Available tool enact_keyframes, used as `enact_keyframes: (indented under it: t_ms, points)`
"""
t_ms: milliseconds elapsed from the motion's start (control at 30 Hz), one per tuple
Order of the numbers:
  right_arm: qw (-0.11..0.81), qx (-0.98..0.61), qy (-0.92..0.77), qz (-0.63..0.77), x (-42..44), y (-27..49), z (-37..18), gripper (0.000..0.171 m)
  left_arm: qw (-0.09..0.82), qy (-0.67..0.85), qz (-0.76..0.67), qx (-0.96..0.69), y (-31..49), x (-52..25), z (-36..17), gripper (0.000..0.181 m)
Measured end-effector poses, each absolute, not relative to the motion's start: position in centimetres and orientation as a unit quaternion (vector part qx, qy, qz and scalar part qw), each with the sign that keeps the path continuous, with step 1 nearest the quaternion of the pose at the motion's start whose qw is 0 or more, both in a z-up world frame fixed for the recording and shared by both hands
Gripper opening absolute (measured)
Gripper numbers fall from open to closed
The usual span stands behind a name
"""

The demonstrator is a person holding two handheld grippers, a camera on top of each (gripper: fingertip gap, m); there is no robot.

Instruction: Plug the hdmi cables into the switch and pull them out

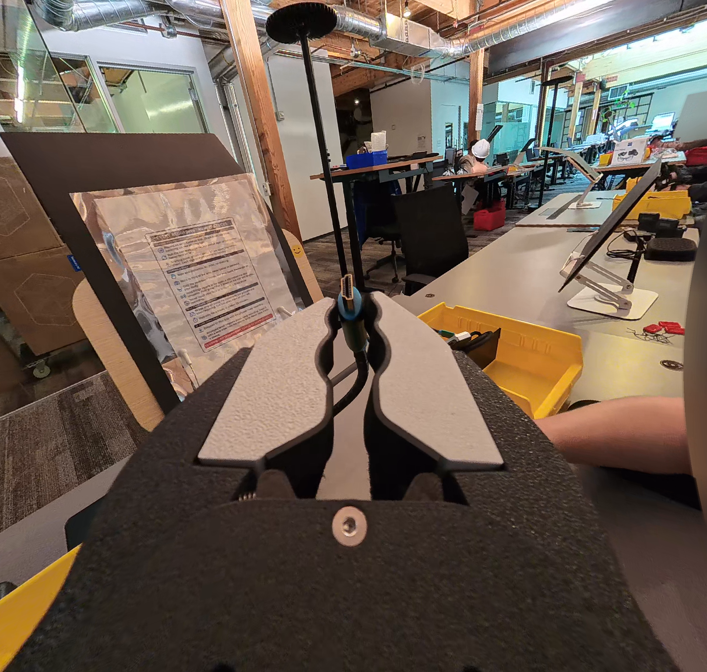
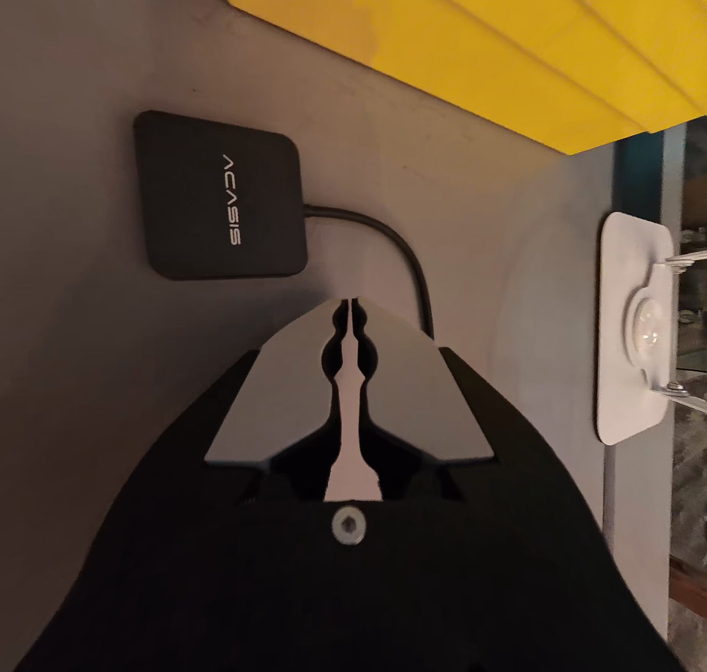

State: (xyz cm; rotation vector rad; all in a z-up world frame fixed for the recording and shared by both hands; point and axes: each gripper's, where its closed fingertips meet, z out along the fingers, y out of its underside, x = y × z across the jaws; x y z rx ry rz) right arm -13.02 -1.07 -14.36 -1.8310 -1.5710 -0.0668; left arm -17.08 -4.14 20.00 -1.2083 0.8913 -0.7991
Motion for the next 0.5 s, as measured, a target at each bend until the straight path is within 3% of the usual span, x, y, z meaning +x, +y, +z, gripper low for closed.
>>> enact_keyframes:
  t_ms: [133,200,267,333,433,500]
  points:
    - [0.367,-0.711,-0.599,0.038,-14.2,-2.1,-13.4,0.005,0.657,0.397,-0.351,-0.536,-4.1,-16.8,19.8,0.012]
    - [0.347,-0.706,-0.604,0.127,-15.9,-4.4,-13.1,0.028,0.656,0.398,-0.348,-0.538,-4.1,-16.6,19.7,0.012]
    - [0.333,-0.727,-0.577,0.168,-17.0,-5.2,-12.8,0.037,0.656,0.399,-0.345,-0.540,-4.1,-16.4,19.6,0.012]
    - [0.329,-0.743,-0.544,0.209,-18.4,-6.0,-12.6,0.057,0.657,0.400,-0.343,-0.539,-4.1,-16.5,19.6,0.012]
    - [0.325,-0.768,-0.518,0.189,-18.6,-5.4,-13.6,0.072,0.658,0.400,-0.344,-0.538,-4.3,-16.7,19.8,0.012]
    - [0.314,-0.776,-0.516,0.182,-18.1,-5.0,-14.4,0.072,0.660,0.397,-0.345,-0.535,-4.4,-17.0,20.0,0.012]
